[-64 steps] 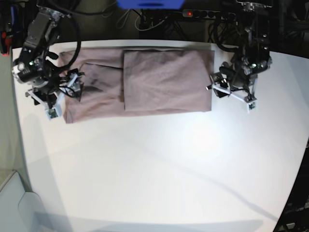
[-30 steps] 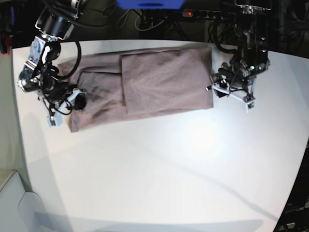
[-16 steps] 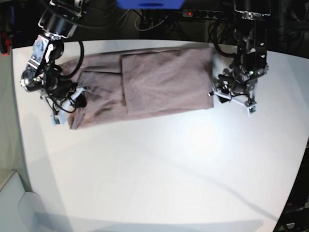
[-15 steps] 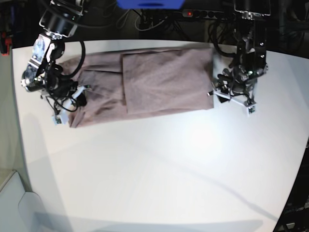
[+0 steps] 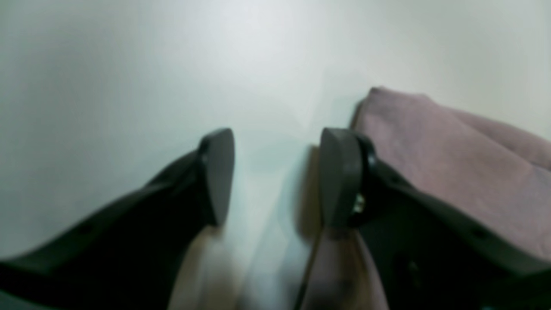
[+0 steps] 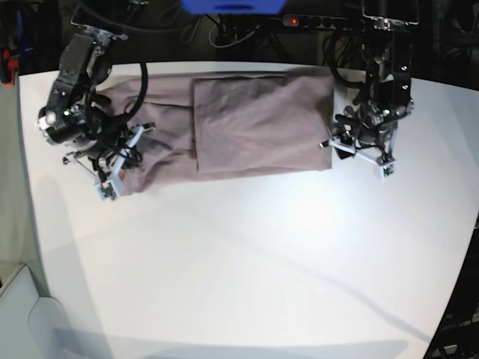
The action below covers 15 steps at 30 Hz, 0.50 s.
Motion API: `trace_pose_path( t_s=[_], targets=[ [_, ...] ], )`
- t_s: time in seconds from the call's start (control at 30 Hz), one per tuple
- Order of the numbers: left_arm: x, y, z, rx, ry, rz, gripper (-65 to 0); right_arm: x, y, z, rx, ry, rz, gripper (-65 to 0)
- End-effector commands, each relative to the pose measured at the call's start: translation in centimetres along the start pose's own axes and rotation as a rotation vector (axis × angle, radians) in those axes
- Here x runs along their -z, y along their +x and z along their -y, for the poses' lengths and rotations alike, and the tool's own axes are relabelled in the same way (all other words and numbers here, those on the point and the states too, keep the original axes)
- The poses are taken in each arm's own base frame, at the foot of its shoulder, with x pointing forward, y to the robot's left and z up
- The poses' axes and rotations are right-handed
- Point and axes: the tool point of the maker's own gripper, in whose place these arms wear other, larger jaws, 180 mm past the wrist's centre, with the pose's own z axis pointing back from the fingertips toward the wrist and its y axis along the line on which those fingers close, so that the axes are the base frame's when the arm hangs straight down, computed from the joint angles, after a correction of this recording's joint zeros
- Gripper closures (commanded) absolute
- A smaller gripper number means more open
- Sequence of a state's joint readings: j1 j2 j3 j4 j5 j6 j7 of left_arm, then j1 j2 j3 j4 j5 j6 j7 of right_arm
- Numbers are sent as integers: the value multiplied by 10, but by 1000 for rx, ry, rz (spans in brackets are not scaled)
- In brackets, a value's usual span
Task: Layout the t-shirt on the table in an organized manner, then fold the t-shirt properly
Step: 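Regrasp the strip end with the right gripper, then lift the strip end with the right gripper and fold it toward the left gripper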
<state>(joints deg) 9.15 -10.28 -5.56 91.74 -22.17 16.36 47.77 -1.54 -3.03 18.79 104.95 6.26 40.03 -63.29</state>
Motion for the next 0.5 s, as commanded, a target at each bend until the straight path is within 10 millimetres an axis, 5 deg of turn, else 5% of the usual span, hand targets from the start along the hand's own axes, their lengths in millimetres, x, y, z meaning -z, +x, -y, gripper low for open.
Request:
trace_pose_path(
  t_s=[0.0,0.13,0.47],
  targets=[
    [0,-13,1,-18,-6,-62,-315,-7,20,-4,-16,5,74,0],
    [-1,-14,0,-19,-4,-63,-315,-16,40,-24,-82,25,128,0],
    [-1,-14,-2,-23,-1,-62,-315,-14,52,-101,-244,191,151,0]
  ],
)
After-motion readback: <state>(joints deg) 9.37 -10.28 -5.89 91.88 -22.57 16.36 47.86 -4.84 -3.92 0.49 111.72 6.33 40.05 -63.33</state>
